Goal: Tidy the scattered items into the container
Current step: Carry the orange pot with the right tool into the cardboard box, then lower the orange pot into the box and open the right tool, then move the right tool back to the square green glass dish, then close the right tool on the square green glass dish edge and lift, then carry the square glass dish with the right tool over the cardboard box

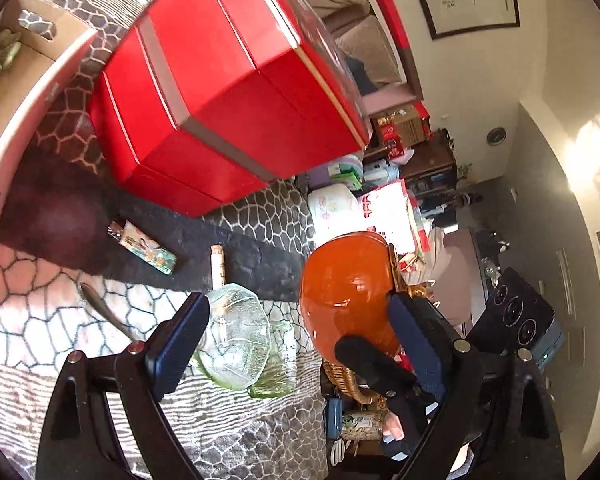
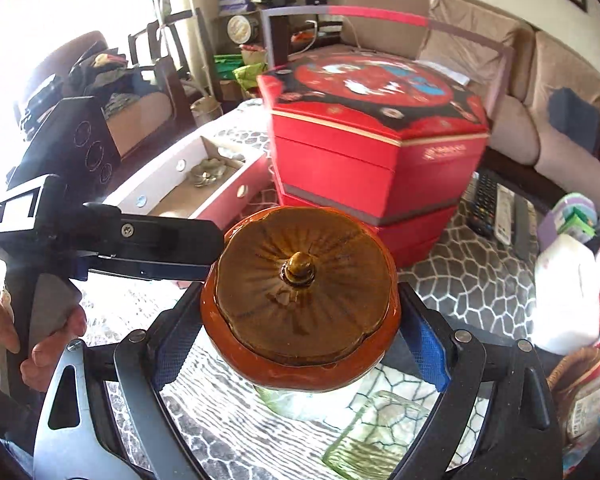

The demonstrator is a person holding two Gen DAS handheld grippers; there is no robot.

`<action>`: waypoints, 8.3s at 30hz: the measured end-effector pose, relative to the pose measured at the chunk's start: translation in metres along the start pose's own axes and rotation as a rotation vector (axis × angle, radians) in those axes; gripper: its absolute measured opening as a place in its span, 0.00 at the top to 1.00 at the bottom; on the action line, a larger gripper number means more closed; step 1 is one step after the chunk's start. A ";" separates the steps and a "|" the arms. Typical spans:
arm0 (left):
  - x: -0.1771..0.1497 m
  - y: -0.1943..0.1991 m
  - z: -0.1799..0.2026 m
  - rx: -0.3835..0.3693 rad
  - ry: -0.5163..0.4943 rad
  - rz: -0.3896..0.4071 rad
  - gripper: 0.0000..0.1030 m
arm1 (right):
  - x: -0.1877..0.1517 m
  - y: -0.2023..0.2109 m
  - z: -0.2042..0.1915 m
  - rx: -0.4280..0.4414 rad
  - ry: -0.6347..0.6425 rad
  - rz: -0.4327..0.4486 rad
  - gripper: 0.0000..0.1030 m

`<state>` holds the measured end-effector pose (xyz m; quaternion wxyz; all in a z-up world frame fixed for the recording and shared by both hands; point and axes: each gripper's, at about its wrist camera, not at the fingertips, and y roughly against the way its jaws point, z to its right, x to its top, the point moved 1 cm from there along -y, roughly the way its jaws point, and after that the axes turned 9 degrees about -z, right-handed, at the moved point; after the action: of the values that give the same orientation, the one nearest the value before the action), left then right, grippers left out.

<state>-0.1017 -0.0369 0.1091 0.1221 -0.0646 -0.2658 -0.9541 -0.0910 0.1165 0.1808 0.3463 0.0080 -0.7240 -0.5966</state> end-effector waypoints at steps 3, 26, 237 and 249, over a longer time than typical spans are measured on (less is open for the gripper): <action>-0.001 0.035 -0.011 -0.004 0.012 0.049 0.11 | 0.018 -0.008 -0.033 0.015 0.027 -0.011 0.12; 0.045 0.187 -0.142 0.121 0.136 0.256 0.11 | 0.147 -0.209 -0.156 -0.002 0.095 -0.125 0.11; 0.030 0.179 -0.146 0.674 -0.062 0.144 0.70 | 0.086 -0.217 -0.160 0.338 -0.292 -0.178 0.88; 0.032 0.167 -0.139 0.741 -0.091 0.104 0.81 | 0.107 -0.238 -0.214 0.151 0.042 -0.408 0.99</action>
<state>-0.0960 -0.2540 0.0792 0.1737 -0.0718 -0.5946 -0.7817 -0.1586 -0.1810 0.0369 0.2316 0.1928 -0.7427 -0.5980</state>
